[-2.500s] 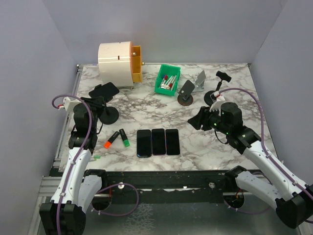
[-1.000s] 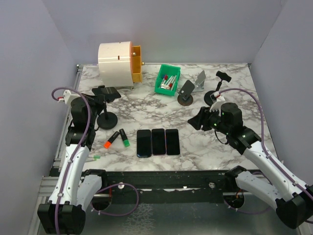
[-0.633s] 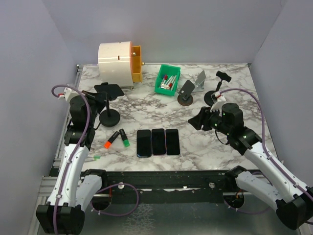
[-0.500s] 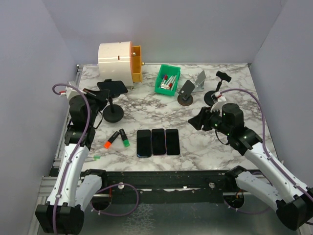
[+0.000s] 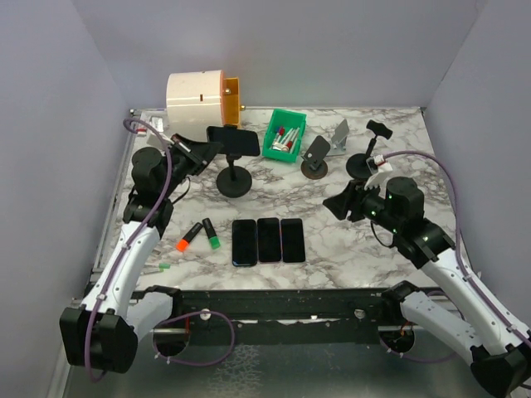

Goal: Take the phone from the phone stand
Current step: Pick up the phone stand with the phone at the center of the board, then place the phone stand with the phone at the center of the board.

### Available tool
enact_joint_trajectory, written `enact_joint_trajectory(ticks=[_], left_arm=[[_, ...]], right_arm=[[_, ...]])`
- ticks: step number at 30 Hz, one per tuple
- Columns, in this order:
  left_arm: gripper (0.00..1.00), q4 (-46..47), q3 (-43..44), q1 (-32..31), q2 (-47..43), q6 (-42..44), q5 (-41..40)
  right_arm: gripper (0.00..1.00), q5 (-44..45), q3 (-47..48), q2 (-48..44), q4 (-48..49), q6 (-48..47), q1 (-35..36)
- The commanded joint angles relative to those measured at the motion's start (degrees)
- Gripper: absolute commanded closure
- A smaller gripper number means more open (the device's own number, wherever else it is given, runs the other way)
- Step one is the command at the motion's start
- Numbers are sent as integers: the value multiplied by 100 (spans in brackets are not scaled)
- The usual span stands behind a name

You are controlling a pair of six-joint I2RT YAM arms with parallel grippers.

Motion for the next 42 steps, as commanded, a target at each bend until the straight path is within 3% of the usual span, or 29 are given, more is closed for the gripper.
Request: enact_joint_trajectory(ticks=[1,15,26,42], left_arm=[[100,1500,643,-356,250,0,832],[100,2648,1035,-985,1780,-102,1233],[100,3248,1190,-1252,2566,-206,1403],[100,3440,906,-1293,2999,-184,1450]], right_arm=[[48,257,290,-342,-294,-119,29],[48,441,203,-1533,-364,-408,33],[48,464,12,-1624,-369,-335,29],[48,294,-216,-1452,-37,-210,29]])
